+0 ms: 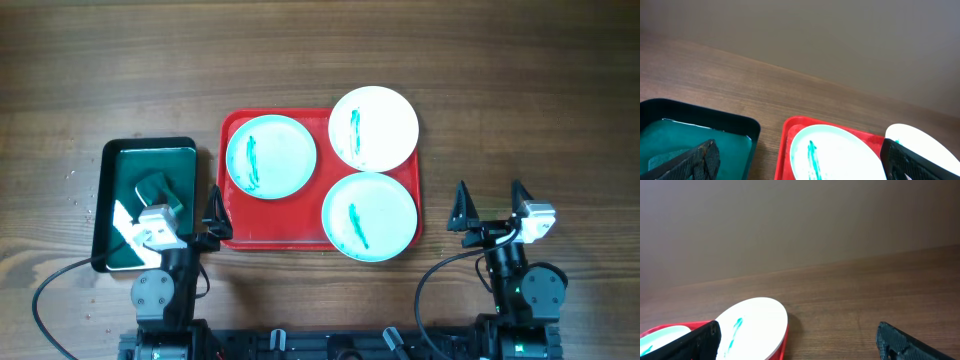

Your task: Clean dirty plates on tray and stack at the side

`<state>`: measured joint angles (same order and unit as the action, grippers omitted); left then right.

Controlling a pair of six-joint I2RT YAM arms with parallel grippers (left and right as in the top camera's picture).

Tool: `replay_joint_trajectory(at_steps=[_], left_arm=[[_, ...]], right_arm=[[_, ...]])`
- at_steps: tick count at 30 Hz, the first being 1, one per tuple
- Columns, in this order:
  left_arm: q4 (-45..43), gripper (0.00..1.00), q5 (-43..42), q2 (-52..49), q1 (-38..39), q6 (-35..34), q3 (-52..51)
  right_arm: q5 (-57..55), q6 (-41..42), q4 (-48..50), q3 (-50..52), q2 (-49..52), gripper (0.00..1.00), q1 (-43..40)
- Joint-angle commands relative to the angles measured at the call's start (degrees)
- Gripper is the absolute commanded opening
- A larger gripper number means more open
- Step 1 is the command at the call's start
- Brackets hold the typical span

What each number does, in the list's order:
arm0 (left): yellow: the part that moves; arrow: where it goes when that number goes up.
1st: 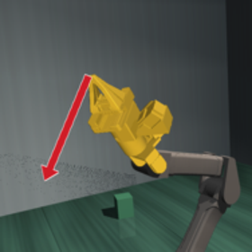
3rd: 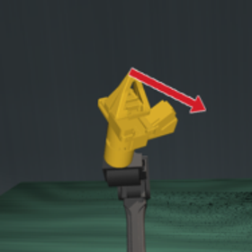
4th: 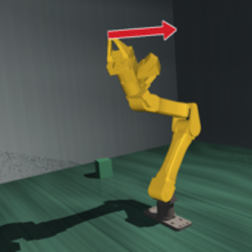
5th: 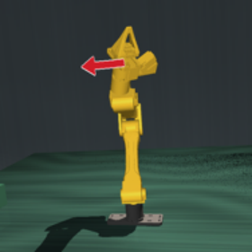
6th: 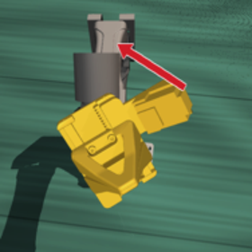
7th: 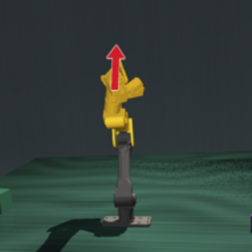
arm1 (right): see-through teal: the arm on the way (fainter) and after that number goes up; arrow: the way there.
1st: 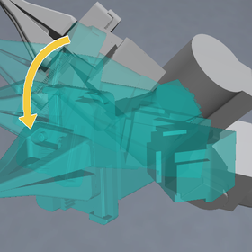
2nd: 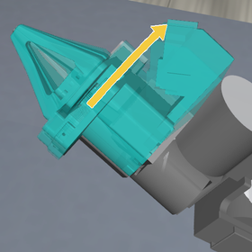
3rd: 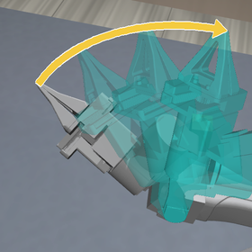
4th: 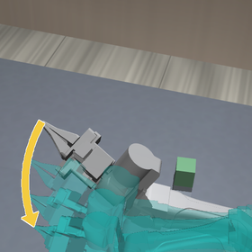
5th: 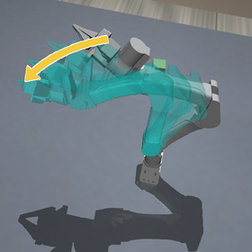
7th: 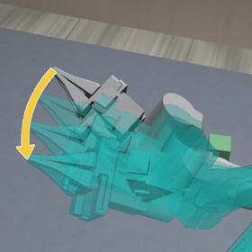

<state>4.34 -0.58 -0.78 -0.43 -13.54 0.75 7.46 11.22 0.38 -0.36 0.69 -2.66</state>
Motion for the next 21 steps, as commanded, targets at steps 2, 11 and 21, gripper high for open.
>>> replay_joint_trajectory(at_steps=[2, 11, 21], left_arm=[[-0.07, 1.00, -0.02, 0.50, 0.17, 1.36, -0.44], [-0.90, 1.00, -5.18, 0.44, 0.17, 1.49, -0.26], [13.09, 1.00, -5.22, -18.18, 0.17, 1.42, 23.58]], right_arm=[[-3.17, -0.72, 0.15, 0.07, -0.26, 1.00, 0.22], [1.60, 3.91, 0.48, -0.02, -0.26, 1.00, 0.22], [8.63, -0.33, 2.78, -12.85, 4.66, 1.00, 0.22]])
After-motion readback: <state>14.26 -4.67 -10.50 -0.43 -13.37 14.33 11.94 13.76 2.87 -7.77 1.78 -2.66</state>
